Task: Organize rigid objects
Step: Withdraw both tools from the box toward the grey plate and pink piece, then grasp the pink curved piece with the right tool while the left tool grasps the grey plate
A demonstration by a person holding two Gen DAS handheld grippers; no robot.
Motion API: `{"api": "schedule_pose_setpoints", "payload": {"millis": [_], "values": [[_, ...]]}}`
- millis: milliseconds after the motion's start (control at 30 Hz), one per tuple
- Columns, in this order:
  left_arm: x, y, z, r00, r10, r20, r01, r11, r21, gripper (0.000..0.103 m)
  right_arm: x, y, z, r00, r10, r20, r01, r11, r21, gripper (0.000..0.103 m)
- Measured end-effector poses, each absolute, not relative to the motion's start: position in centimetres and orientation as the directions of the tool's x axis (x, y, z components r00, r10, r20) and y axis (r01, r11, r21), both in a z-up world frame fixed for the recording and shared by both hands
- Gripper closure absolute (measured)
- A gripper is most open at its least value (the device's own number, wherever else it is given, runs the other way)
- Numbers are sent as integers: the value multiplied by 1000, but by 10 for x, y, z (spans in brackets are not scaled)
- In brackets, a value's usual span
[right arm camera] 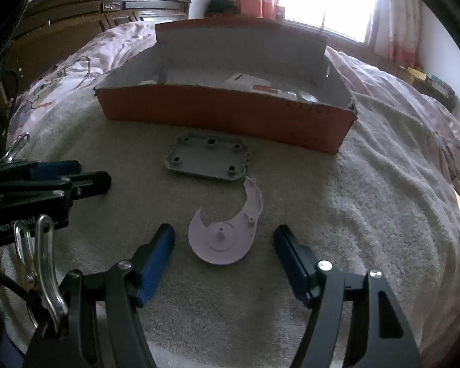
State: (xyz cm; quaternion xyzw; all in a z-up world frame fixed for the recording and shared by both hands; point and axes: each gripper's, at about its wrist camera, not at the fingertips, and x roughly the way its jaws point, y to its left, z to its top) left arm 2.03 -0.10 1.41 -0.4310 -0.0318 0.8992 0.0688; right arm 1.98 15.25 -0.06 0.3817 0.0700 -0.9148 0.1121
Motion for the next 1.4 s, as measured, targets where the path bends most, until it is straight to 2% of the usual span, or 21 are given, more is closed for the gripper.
{"api": "schedule_pose_setpoints", "payload": {"millis": [200, 433, 1000, 1400], "values": [[23, -2, 11, -641, 162, -750, -104, -987, -125, 53, 21, 151, -1, -694, -141, -706, 251, -966, -54, 36], [25, -6, 11, -648, 186, -739, -108, -982, -152, 52, 27, 143, -1, -710, -139, -691, 268, -960, -83, 58], [26, 2, 10, -653, 137, -745, -102, -990, -93, 52, 27, 162, 4, -724, -181, -665, 223, -974, 22, 59], [24, 6, 13, -639, 119, -760, -94, -993, -76, 52, 19, 205, 7, -731, -40, -681, 41, -999, 16, 58]]}}
